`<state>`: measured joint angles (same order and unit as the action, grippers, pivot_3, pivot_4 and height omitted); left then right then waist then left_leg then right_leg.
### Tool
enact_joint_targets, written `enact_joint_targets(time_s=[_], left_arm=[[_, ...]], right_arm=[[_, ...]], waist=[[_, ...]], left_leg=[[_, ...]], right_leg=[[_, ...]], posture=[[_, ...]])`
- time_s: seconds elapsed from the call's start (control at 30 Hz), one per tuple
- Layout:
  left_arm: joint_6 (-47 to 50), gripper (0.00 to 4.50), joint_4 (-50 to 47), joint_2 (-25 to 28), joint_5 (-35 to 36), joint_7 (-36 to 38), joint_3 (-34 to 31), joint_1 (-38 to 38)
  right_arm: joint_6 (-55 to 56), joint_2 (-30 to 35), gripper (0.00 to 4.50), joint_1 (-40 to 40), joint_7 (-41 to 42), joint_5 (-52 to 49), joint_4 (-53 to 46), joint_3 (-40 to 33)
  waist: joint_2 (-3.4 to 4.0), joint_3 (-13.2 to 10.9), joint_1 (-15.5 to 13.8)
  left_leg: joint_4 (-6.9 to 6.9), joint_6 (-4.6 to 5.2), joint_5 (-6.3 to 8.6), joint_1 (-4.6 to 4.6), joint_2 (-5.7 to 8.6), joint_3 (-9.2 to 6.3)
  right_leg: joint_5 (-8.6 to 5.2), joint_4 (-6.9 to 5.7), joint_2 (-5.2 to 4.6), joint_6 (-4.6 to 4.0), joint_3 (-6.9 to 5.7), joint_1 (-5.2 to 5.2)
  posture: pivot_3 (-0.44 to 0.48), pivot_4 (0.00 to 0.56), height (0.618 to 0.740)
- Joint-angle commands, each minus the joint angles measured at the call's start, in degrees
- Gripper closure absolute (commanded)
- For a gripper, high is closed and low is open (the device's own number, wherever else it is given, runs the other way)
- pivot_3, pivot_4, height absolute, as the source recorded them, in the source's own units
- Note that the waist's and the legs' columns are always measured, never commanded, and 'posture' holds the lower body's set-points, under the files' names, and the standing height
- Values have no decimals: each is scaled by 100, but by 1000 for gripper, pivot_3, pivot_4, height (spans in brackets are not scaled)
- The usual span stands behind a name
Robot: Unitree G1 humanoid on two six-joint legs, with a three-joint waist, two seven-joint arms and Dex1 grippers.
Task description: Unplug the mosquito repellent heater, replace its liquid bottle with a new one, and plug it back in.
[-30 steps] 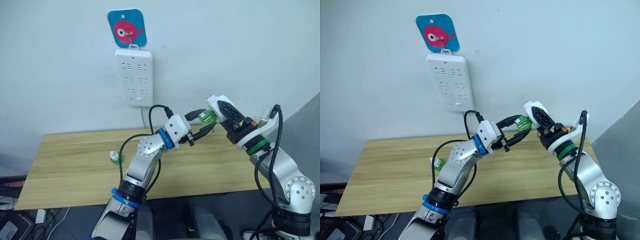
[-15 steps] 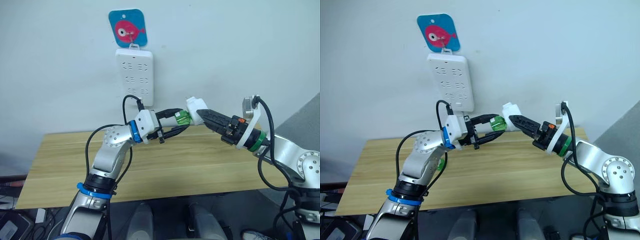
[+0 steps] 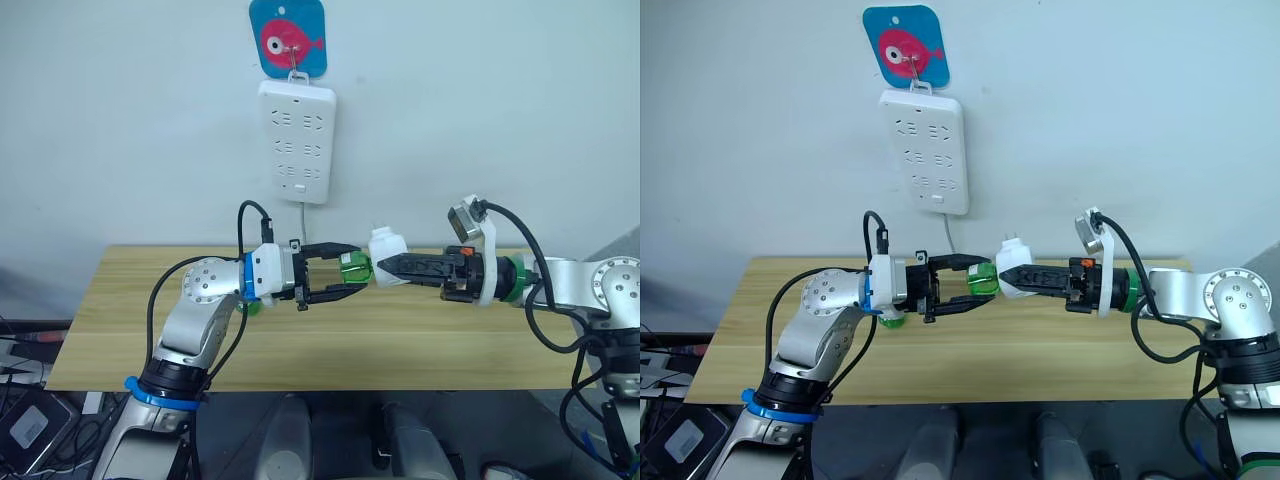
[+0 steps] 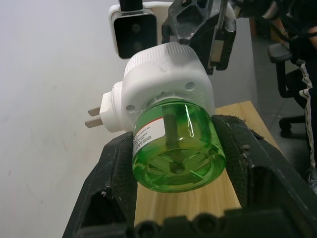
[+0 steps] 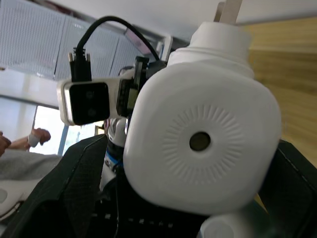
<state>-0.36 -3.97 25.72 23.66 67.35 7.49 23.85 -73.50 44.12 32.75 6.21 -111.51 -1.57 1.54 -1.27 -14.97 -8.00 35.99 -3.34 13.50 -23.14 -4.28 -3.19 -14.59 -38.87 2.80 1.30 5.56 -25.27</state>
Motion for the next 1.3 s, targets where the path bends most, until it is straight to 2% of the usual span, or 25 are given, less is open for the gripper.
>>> enact_joint_targets(time_s=[0.03, 0.3, 0.6, 0.7, 0.77, 0.8, 1.0, 1.07, 1.13, 1.2, 1.3], left_arm=[[-240, 2268, -125, -1, 23, 164, 21, -1], [-696, 2268, 197, -67, -112, 459, 144, 174], [-830, 2268, 339, -166, -151, 477, 169, 244], [-896, 2268, 372, -174, -160, 524, 186, 270], [-911, 2268, 372, -180, -153, 538, 188, 275], [-915, 2268, 377, -184, -147, 554, 195, 272], [-510, 2268, 339, -183, -36, 541, 217, 265], [133, 2268, 268, -154, 142, 365, 181, 301], [1653, 2268, 71, -4, 714, 125, 146, 407], [3489, 2268, -55, 170, 1583, -193, 9, 595], [6708, 2268, 635, 464, 3118, -426, -333, 1151]], right_arm=[[-177, 142, 67, 202, 283, -149, -4, 0], [-222, 149, 67, 202, 280, -149, 111, -1], [-218, 96, 67, 190, 273, -149, 103, -38], [-212, 101, 627, 166, 258, -149, 73, -31], [-200, 109, 1254, 132, 249, -149, 19, -34], [-194, 117, 1422, 110, 245, -149, -6, -37], [-110, 236, 1421, 68, 178, -149, -92, -92], [-92, 308, 1421, 91, 158, -149, -139, -81], [-203, 426, 1421, 161, 406, 252, -447, -112], [-187, 456, 1421, 178, 575, 452, -606, -140], [-216, 500, 1421, 193, 1017, 812, -922, -175]], waist=[[0, -9, -10], [2, -47, -66], [0, -53, -139], [-1, -54, -147], [0, -55, -148], [0, -55, -148], [-1, -58, -147], [-1, -60, -144], [-1, -67, -131], [-4, -73, -115], [-11, -92, -62]], left_leg=[[0, 0, 0, -3, 0, 0], [0, 1, 1, -15, 0, -1], [2, 1, 1, -25, -1, -1], [1, 1, 1, -28, -1, -3], [1, 1, 1, -30, -1, -3], [2, 1, 1, -30, -1, -3], [2, 1, 1, -32, -1, -3], [2, 1, 1, -32, -1, -3], [2, 1, 1, -33, -1, -4], [5, 1, 1, -41, -1, -10], [8, 1, 1, -51, -4, -26]], right_leg=[[0, 0, 0, 0, -1, -3], [0, 4, 0, 0, -3, -10], [0, 7, 0, 0, -5, -18], [0, 7, 0, 0, -6, -21], [1, 7, 0, 0, -6, -23], [1, 7, 0, 0, -6, -23], [1, 8, 0, 0, -6, -25], [1, 8, 0, 1, -6, -25], [0, 7, 0, 1, -7, -25], [0, 6, 0, 2, -12, -30], [-2, 3, 2, 5, -30, -35]], posture=[[385, 272, 740], [374, 274, 740], [363, 276, 740], [363, 276, 740], [355, 276, 740], [355, 276, 740], [342, 275, 740], [339, 275, 740], [338, 275, 740], [336, 274, 740], [333, 273, 740]])
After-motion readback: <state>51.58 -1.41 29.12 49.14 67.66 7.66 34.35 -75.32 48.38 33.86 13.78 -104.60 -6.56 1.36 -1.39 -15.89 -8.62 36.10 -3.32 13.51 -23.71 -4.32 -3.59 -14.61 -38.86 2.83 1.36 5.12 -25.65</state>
